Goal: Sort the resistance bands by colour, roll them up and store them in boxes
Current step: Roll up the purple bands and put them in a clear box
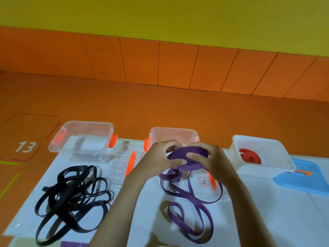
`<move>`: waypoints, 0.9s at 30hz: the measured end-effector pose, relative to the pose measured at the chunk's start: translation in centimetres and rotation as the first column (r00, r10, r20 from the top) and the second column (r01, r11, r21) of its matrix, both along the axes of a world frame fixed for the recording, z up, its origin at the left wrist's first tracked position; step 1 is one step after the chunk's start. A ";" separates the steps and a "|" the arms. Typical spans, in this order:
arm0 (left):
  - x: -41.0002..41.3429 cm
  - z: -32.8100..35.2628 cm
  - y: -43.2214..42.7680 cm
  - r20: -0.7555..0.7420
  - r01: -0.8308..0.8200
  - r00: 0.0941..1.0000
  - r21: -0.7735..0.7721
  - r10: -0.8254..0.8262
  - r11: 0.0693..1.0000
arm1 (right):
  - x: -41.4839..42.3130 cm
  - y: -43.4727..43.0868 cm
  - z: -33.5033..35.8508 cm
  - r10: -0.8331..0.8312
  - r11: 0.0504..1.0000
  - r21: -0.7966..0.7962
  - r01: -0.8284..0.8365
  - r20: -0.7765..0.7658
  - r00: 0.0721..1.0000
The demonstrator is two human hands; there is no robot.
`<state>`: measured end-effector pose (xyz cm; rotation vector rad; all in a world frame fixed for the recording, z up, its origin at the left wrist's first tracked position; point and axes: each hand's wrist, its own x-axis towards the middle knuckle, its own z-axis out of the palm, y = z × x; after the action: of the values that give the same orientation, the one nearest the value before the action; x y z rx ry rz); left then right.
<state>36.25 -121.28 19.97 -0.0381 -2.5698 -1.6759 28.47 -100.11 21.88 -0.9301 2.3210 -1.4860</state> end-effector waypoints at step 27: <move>-0.2 0.4 -0.8 -0.056 -0.196 0.969 0.408 0.239 0.892 | -0.7 1.6 -0.6 -0.055 0.969 -0.232 0.080 0.111 0.992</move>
<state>36.06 -122.04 20.39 0.1751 -2.0213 -2.0080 27.75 -98.52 21.31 -0.8127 2.1561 -1.8244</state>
